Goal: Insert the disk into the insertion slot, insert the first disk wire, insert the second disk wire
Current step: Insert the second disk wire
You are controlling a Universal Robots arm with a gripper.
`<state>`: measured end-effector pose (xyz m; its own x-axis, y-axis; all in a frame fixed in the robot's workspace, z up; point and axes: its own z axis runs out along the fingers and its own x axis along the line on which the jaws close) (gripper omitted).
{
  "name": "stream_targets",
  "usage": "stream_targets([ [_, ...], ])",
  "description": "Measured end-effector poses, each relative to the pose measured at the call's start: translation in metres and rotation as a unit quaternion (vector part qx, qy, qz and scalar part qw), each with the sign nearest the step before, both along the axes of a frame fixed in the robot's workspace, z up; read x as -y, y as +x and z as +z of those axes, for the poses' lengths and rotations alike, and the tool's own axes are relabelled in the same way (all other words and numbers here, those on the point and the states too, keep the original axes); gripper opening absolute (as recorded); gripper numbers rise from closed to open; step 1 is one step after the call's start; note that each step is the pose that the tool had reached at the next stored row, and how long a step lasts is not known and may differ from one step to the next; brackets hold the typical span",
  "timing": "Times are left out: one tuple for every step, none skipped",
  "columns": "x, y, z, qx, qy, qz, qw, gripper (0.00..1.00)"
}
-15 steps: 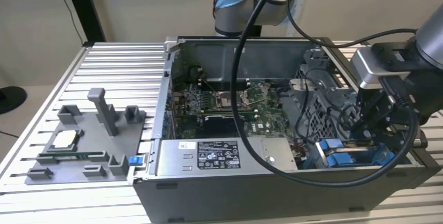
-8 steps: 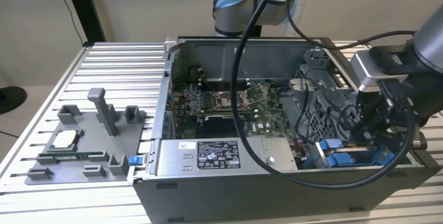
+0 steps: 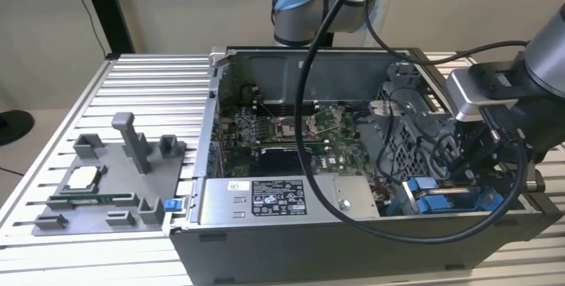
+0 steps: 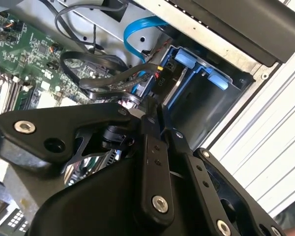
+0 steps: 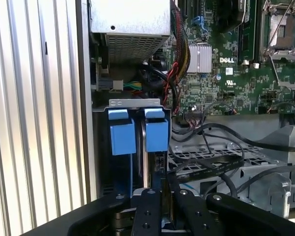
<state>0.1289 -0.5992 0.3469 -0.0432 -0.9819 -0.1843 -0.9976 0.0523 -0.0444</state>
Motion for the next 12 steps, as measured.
stream_targets([
  [-0.0001, 0.0001, -0.0003, 0.0004, -0.0002, 0.000, 1.0000, 0.00],
  [-0.0003, 0.0001, -0.0005, 0.0008, -0.0004, 0.000, 1.0000, 0.00],
  [-0.0006, 0.0001, -0.0006, 0.0011, -0.0006, 0.000, 1.0000, 0.00],
  [-0.0011, 0.0001, -0.0007, 0.0015, -0.0008, 0.000, 1.0000, 0.00],
  [-0.0016, 0.0001, -0.0009, 0.0019, -0.0007, 0.000, 1.0000, 0.00],
  [-0.0022, 0.0002, -0.0010, 0.0022, -0.0007, 0.000, 1.0000, 0.00],
  [-0.0028, 0.0002, -0.0010, 0.0026, -0.0008, 0.000, 1.0000, 0.00],
  [-0.0034, 0.0002, -0.0013, 0.0029, -0.0009, 0.000, 1.0000, 0.00],
  [-0.0041, 0.0002, -0.0016, 0.0033, -0.0009, 0.000, 1.0000, 0.00],
  [-0.0045, 0.0002, -0.0018, 0.0037, -0.0011, 0.000, 1.0000, 0.00],
  [-0.0049, 0.0002, -0.0022, 0.0040, -0.0013, 0.000, 1.0000, 0.00],
  [-0.0049, 0.0002, -0.0026, 0.0043, -0.0017, 0.000, 1.0000, 0.00],
])
